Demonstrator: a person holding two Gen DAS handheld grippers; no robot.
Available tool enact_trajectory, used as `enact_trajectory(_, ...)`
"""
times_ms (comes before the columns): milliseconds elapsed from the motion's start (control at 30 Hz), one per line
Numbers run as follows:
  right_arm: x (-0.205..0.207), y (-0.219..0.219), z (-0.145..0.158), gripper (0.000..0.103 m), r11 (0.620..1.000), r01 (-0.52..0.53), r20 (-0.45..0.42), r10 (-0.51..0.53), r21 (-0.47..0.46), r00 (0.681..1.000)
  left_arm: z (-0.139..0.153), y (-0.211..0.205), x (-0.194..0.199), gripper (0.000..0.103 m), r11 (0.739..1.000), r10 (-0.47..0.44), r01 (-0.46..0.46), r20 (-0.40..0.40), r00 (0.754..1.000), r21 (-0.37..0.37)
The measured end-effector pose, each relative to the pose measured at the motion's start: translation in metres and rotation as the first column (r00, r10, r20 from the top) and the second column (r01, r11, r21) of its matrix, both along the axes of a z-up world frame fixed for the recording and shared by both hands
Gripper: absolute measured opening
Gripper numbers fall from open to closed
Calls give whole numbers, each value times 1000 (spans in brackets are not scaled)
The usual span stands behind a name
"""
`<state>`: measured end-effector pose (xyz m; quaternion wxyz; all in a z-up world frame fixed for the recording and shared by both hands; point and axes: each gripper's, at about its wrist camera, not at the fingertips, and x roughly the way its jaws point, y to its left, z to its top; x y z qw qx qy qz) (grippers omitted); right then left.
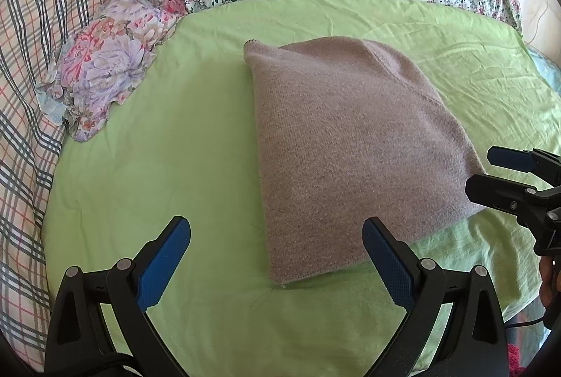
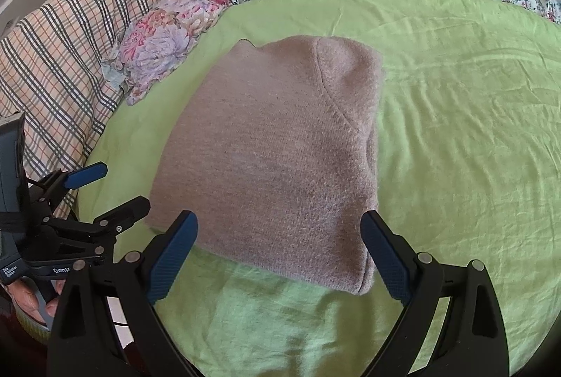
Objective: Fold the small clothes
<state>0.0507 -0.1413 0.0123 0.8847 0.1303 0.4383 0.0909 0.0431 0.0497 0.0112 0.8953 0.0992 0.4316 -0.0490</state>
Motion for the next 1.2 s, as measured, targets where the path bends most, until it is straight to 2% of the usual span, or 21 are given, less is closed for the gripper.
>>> enact_trajectory(1200,0,-2,4,94,1000,0,12,1,-10,1000,3,-7,5,99,999,-40,40,8,999,-8)
